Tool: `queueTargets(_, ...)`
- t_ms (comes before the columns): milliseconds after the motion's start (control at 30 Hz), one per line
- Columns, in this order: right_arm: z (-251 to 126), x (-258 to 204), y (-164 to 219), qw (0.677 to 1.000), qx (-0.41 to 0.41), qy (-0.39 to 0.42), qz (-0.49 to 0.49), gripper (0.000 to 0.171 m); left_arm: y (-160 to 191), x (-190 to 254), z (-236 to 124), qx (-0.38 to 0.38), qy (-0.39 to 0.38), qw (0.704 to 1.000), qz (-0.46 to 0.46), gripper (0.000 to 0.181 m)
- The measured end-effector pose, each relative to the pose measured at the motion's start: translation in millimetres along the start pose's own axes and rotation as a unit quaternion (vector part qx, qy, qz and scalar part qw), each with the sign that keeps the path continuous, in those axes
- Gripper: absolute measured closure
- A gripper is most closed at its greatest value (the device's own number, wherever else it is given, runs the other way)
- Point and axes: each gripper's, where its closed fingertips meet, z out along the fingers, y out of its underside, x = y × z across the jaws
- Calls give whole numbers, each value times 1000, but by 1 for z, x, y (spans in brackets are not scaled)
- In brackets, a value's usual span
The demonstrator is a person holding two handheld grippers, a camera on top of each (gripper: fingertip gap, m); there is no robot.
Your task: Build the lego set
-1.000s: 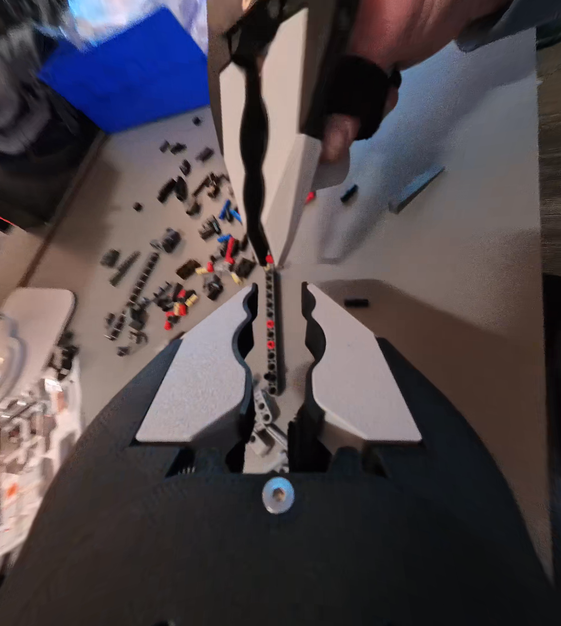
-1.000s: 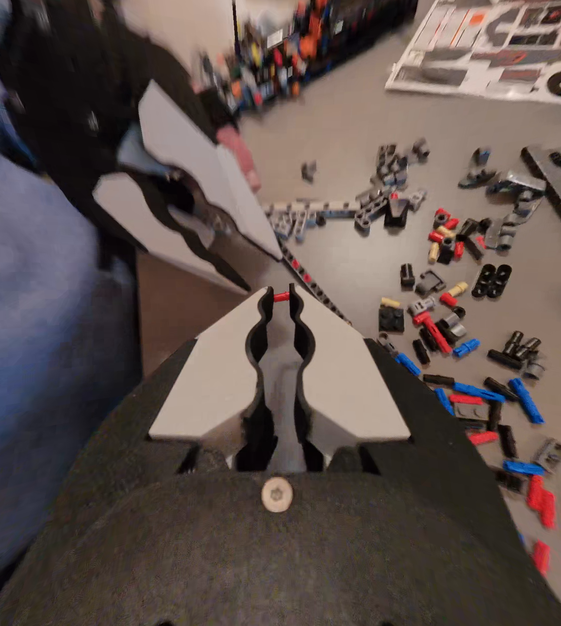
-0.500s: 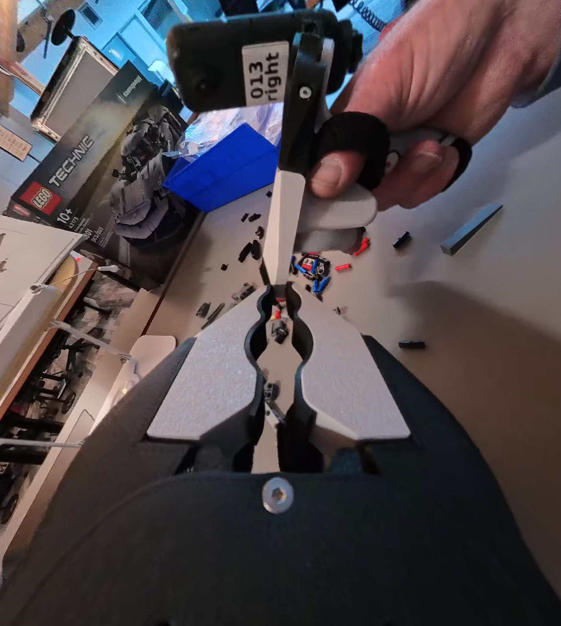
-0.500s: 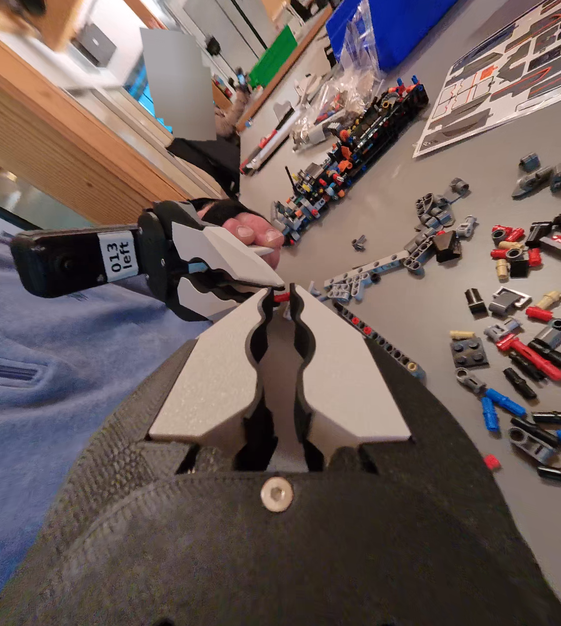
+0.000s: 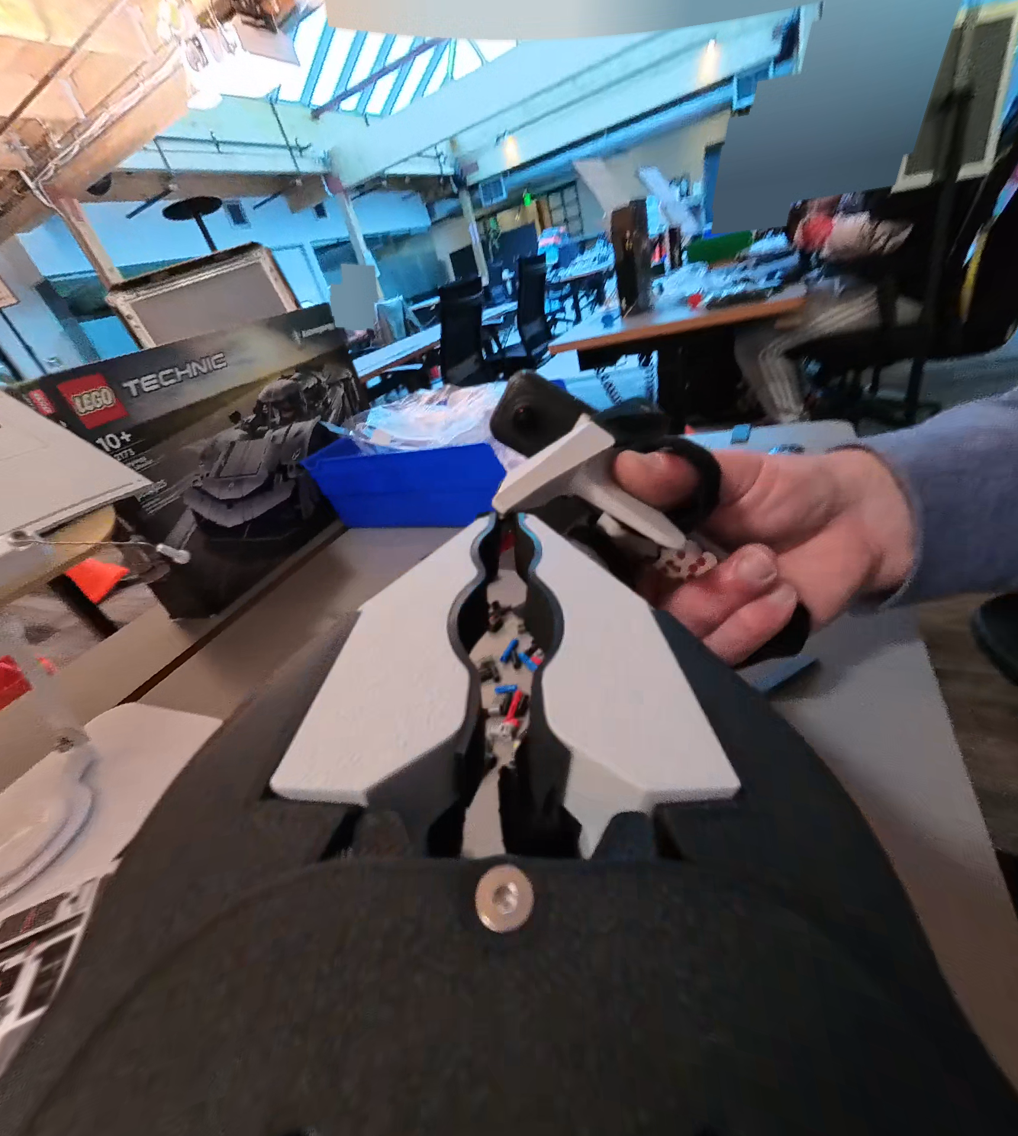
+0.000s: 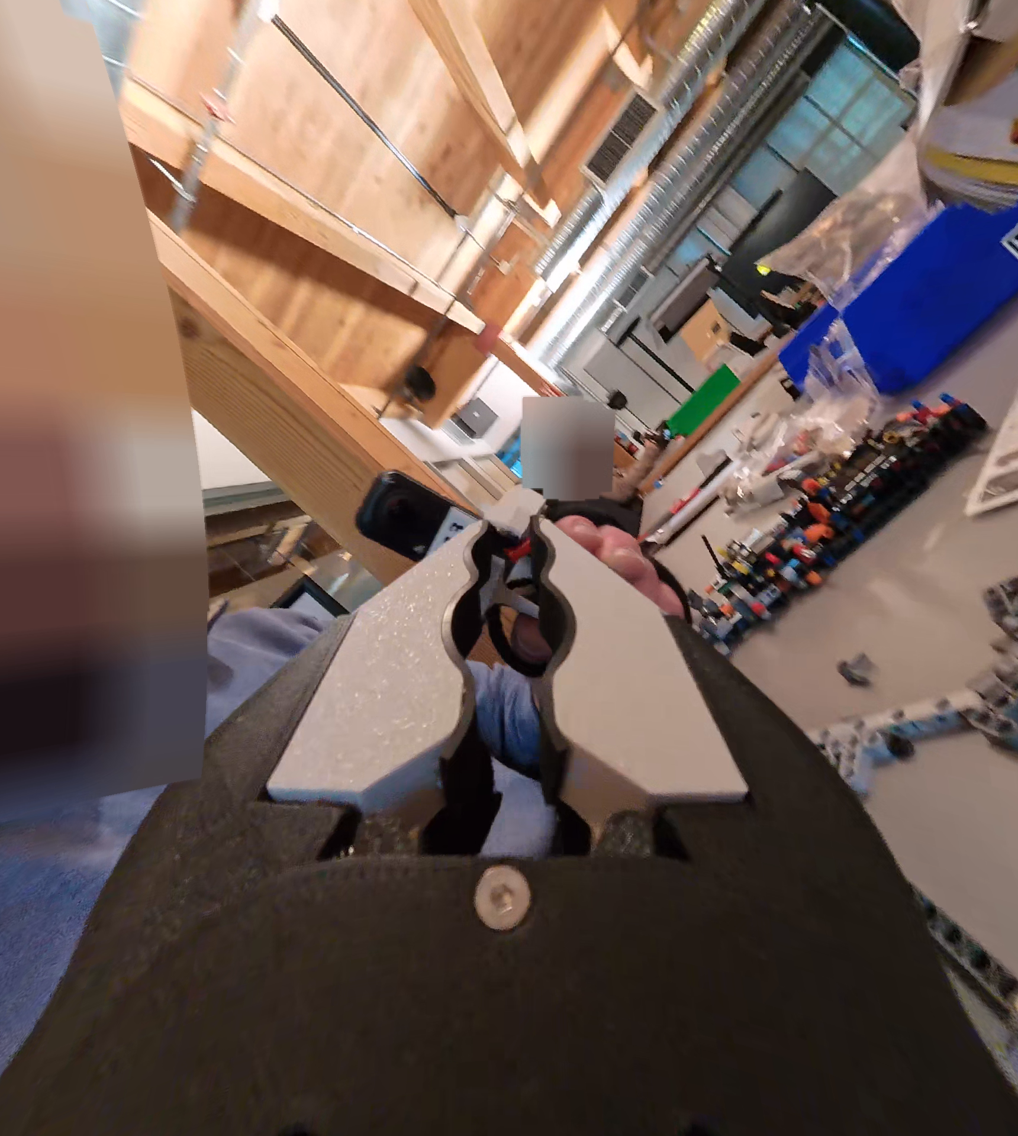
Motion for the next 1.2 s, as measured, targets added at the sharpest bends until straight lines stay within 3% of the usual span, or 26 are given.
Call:
queueTargets(267, 0, 2, -16, 1000, 23, 0, -16, 160, -8, -21, 4, 51, 18, 990, -128, 181)
queueTargets(400, -13, 16, -18, 995, -13, 69, -70, 159, -1, -38, 1, 48, 20, 981, -188, 181)
queueTargets(533, -36, 23, -20, 980, -66, 140, -127, 157, 7, -53, -8, 6, 3, 983, -184, 181)
queueTargets(667, -57, 43, -12, 939, -158, 236, -196, 154, 20, -60, -19, -68, 5, 979, -191, 181)
queueTargets(833, -74, 92, 5, 815, -327, 352, -325, 155, 50, -60, -26, -168, 10, 970, -177, 181)
queueTargets(900, -80, 111, 6, 781, -367, 376, -339, 156, 70, -50, -23, -221, 27, 961, -166, 174)
queueTargets(1000, -81, 123, 2, 766, -383, 384, -346, 159, 104, -48, -15, -314, 27, 944, -98, 171)
queueTargets(1200, -82, 122, -4, 771, -361, 382, -359, 161, 146, -42, 17, -390, 44, 918, -49, 169)
